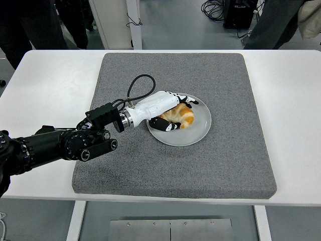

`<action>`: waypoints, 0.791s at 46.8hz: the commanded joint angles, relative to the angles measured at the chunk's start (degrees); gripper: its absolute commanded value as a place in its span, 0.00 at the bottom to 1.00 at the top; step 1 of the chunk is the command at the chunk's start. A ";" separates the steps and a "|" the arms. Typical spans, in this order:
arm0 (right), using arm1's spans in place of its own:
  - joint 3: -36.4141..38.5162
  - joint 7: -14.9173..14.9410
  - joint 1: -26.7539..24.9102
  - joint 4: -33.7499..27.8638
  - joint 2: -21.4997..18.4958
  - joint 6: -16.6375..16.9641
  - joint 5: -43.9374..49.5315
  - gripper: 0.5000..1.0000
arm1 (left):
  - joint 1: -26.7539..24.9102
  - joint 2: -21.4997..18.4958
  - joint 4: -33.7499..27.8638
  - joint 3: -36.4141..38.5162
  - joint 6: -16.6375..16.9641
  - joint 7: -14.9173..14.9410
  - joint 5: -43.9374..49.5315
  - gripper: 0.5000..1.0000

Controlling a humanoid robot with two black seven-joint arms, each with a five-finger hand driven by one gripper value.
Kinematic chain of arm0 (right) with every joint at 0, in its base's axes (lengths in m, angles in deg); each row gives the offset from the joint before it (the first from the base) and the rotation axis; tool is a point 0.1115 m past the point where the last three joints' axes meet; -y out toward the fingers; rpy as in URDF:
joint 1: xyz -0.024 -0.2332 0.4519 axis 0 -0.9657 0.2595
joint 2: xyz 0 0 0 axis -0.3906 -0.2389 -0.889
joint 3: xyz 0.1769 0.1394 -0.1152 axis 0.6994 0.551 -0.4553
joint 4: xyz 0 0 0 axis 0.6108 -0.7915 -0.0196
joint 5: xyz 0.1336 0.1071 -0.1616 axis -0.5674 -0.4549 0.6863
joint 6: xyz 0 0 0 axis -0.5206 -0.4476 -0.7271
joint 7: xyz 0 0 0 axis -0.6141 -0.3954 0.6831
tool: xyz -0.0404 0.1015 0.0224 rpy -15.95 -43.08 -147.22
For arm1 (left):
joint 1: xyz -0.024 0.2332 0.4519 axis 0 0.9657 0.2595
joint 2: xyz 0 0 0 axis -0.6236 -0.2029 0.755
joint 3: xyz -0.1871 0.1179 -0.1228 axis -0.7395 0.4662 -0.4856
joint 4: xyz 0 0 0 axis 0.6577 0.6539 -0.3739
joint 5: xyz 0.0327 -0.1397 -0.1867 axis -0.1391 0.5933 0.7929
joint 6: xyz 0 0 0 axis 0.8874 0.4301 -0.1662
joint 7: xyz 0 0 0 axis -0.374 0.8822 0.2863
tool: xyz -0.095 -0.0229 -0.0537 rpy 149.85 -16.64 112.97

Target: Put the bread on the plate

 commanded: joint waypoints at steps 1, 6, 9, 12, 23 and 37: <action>0.00 0.00 0.00 0.00 0.00 0.02 0.01 1.00 | 0.04 0.00 0.00 0.00 0.00 0.00 0.09 0.56; 0.00 0.00 0.00 0.00 0.00 0.02 0.01 1.00 | -0.04 0.00 0.00 0.00 0.00 0.00 1.84 0.61; 0.00 0.00 0.00 0.00 0.00 0.02 0.01 1.00 | -0.04 0.00 0.00 -0.09 0.00 0.00 2.81 0.64; 0.00 0.00 0.00 0.00 0.00 0.02 0.01 1.00 | -0.31 0.00 0.00 -0.09 0.00 0.00 3.51 0.67; 0.00 0.00 0.00 0.00 0.00 0.02 0.01 1.00 | -0.83 0.00 0.00 -0.70 0.00 -0.09 5.36 0.71; 0.00 0.00 0.00 0.00 0.00 0.02 0.01 1.00 | -0.66 0.00 -0.18 -2.81 -0.09 -0.09 5.80 0.75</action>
